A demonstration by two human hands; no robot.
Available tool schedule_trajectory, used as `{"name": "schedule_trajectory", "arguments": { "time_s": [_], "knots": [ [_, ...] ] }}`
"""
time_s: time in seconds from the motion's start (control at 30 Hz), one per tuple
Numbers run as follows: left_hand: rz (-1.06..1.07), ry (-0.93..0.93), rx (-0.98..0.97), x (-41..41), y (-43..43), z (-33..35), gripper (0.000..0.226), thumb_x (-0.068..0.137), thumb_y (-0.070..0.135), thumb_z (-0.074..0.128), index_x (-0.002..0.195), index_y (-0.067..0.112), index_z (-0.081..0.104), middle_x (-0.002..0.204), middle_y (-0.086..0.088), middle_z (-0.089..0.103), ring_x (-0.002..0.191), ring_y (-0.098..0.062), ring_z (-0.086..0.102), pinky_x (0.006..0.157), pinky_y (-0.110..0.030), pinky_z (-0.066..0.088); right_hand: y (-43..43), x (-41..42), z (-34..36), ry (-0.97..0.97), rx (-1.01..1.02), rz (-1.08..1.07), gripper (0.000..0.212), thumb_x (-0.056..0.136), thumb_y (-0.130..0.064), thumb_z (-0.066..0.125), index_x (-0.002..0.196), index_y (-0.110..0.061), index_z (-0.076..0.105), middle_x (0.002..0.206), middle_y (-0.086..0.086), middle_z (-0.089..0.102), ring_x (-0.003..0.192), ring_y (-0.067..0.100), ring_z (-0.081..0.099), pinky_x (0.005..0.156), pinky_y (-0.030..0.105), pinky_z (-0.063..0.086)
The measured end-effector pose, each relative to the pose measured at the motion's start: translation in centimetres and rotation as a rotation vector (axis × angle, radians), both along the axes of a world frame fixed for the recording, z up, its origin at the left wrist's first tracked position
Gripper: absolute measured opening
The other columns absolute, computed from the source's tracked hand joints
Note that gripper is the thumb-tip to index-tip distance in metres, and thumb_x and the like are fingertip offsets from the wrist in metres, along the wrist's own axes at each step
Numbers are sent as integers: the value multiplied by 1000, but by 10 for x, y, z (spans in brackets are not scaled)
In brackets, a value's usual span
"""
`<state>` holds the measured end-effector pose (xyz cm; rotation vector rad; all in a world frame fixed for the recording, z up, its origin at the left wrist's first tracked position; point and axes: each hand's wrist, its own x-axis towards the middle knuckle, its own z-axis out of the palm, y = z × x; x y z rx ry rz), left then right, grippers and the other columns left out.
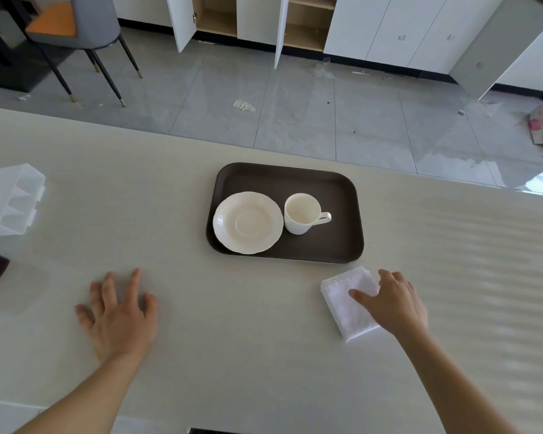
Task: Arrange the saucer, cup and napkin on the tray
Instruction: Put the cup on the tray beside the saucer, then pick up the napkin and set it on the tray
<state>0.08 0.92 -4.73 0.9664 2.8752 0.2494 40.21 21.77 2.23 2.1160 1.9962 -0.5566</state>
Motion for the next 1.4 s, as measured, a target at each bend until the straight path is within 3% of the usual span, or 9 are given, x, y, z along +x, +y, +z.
{"name": "schedule_trajectory", "arguments": {
  "time_s": [0.23, 0.37, 0.5, 0.63, 0.7, 0.83, 0.93, 1.13, 1.4],
  "knots": [
    [-6, -4, 1, -3, 0, 2, 62, 85, 47, 33, 144, 31, 42, 157, -15, 29, 146, -36, 17, 117, -58, 6, -7, -10, -9, -9, -12, -7, 67, 72, -58, 76, 117, -13, 57, 107, 5, 53, 96, 28, 60, 79, 36, 50],
    [-10, 1, -4, -4, -1, 1, 62, 85, 47, 32, 144, 31, 42, 157, -16, 29, 146, -36, 16, 116, -58, 6, -2, -12, -5, 4, -33, -56, 64, 64, -59, 80, 103, -16, 54, 93, 0, 57, 78, 25, 57, 66, 33, 45],
    [-10, -7, -7, 0, 0, 0, 62, 85, 47, 32, 144, 31, 42, 157, -15, 29, 146, -36, 16, 116, -58, 5, -1, -8, -7, -13, -53, -106, 59, 58, -64, 77, 90, -22, 52, 75, -8, 60, 73, 20, 61, 64, 32, 46],
    [-14, -9, 1, 0, 0, 1, 61, 86, 46, 32, 144, 30, 42, 156, -16, 30, 146, -36, 16, 116, -58, 5, -5, -7, -11, 137, -71, -187, 45, 60, -54, 83, 79, -21, 59, 73, -2, 66, 71, 21, 63, 64, 37, 56],
    [-13, -11, -2, 1, 0, 3, 61, 86, 46, 31, 144, 31, 42, 157, -16, 29, 147, -36, 15, 116, -58, 5, -9, -7, -12, 221, -24, -186, 38, 62, -45, 84, 76, -19, 59, 75, 1, 66, 71, 24, 63, 59, 35, 54],
    [-14, -12, -3, 1, 0, 3, 61, 86, 47, 31, 145, 31, 41, 157, -16, 29, 147, -36, 14, 116, -57, 4, -18, -10, -4, 361, 47, -191, 28, 70, -33, 81, 75, -16, 58, 71, 4, 65, 65, 26, 63, 56, 37, 52],
    [-17, -4, 5, 0, 0, 1, 61, 86, 47, 30, 144, 31, 42, 156, -16, 29, 146, -36, 15, 116, -58, 6, -14, -8, 11, 592, -2, -294, 25, 73, -26, 81, 82, -13, 61, 78, 11, 67, 72, 31, 65, 58, 38, 51],
    [-11, 6, 14, 0, 0, 0, 61, 85, 47, 31, 143, 31, 44, 155, -16, 31, 145, -37, 17, 115, -58, 7, 26, -7, 44, 887, 146, -447, 24, 75, -14, 80, 94, -15, 64, 86, 6, 69, 77, 25, 65, 60, 33, 50],
    [-7, 4, 15, -1, 1, 0, 63, 84, 49, 30, 142, 31, 45, 155, -15, 31, 145, -36, 17, 116, -57, 7, 82, -30, 23, 1013, 180, -688, 26, 78, -10, 71, 99, 0, 60, 90, 11, 60, 84, 29, 56, 72, 41, 47]
  ]
}}
